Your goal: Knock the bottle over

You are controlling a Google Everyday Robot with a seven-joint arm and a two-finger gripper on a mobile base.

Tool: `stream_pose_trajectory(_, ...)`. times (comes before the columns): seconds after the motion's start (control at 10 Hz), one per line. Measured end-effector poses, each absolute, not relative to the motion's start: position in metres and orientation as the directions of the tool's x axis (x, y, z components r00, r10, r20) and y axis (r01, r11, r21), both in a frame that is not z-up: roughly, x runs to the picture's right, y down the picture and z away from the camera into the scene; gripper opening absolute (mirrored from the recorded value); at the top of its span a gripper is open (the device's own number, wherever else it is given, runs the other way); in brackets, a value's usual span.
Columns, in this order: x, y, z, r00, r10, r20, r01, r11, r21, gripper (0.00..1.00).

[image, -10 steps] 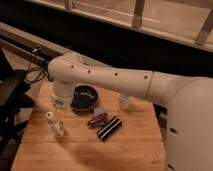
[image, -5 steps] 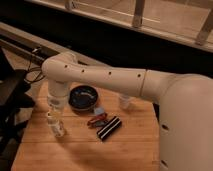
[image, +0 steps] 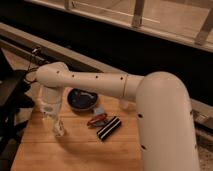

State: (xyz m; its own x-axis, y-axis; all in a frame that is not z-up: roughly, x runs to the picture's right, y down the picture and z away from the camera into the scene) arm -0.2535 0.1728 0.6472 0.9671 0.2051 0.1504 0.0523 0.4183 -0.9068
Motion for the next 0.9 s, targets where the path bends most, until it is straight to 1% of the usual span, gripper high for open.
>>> stream_pose_trajectory(0.3,-0.261,0.166,0.645,0.960,0.220,0.171,0.068,0.409,-0.910,0.05)
stream_pose_trajectory(0.4,-0.262,0.156,0.650,0.956,0.240,0.170,0.056,0.420,-0.906,0.05)
stream_pose_trajectory(0.7,-0.258,0.121,0.679,0.948,0.289,0.135,-0.029,0.499,-0.866,0.05)
stream_pose_trajectory(0.9,-0.252,0.099,0.700,0.945,0.313,0.095,-0.107,0.569,-0.815,0.05)
